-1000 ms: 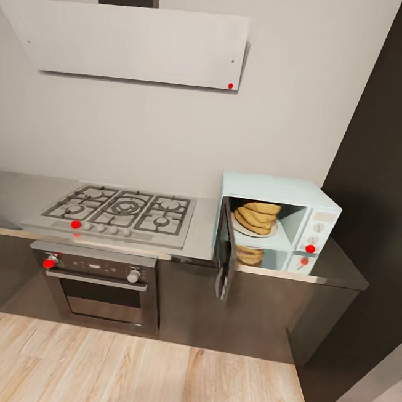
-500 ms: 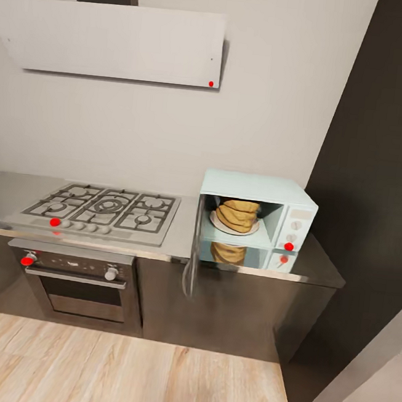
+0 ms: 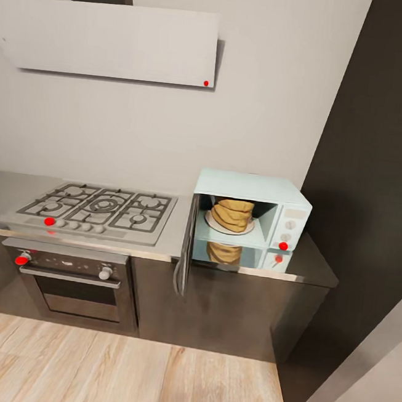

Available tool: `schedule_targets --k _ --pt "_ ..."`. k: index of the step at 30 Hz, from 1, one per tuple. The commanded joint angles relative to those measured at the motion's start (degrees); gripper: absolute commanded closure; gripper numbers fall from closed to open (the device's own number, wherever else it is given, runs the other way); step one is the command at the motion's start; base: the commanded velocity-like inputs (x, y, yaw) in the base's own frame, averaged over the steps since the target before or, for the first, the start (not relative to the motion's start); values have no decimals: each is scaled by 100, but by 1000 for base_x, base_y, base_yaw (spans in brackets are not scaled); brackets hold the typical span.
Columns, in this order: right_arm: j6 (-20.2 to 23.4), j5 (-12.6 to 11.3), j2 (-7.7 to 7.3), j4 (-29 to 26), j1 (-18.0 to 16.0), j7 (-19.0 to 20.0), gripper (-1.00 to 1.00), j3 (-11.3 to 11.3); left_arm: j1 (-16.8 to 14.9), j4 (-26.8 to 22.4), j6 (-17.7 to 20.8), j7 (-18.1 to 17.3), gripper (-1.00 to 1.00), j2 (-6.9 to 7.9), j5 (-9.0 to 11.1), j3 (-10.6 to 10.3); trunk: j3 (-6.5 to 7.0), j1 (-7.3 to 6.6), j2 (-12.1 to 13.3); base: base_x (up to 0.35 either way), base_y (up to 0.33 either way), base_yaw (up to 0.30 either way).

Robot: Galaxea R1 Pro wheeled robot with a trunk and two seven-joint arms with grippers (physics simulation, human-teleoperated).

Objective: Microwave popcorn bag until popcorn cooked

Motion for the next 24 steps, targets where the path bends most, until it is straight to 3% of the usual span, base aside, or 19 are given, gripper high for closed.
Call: schedule_targets --k 1,6,9,10,12,13,14,17,22,24 --pt "7 60 -1 14 -8 -13 -100 -47 3 -132 7 14 -100 5 18 2 -6 1 -4 0 0 0" --pt "-24 60 22 21 -8 -13 -100 -47 3 -1038 86 53 -100 122 -50 -24 -6 1 -4 0 0 0" --pt "-18 43 21 22 -8 -17 -100 -53 3 -1904 499 58 -100 257 -76 -35 -6 1 -4 0 0 0" --pt "-15 22 20 22 -8 -20 -100 -70 0 -2664 1028 52 -100 402 -99 -34 -6 1 -4 0 0 0" --pt "-28 19 35 22 -8 -21 -100 -77 -5 -3500 1656 46 -100 526 -112 -33 -6 1 -4 0 0 0" --pt "-48 17 47 22 -8 -21 -100 -80 -16 -4255 2219 44 -100 630 -120 -33 -6 1 -4 0 0 0" --pt "-53 13 53 22 -8 -22 -100 -81 -62 -4702 2526 43 -100 690 -121 -30 -6 1 -4 0 0 0" --pt "-54 8 42 22 -8 -22 -100 -82 -638 -5379 3007 42 -100 744 -118 -25 -6 1 -4 0 0 0" --pt "-160 51 55 25 7 -13 -100 -70 -2113 -5574 4070 45 -100 754 -108 -17 -6 1 -4 0 0 0" --pt "-224 58 58 28 15 -13 -100 -66 -2607 -5585 4318 44 -100 760 -112 -16 -6 1 -4 0 0 0"
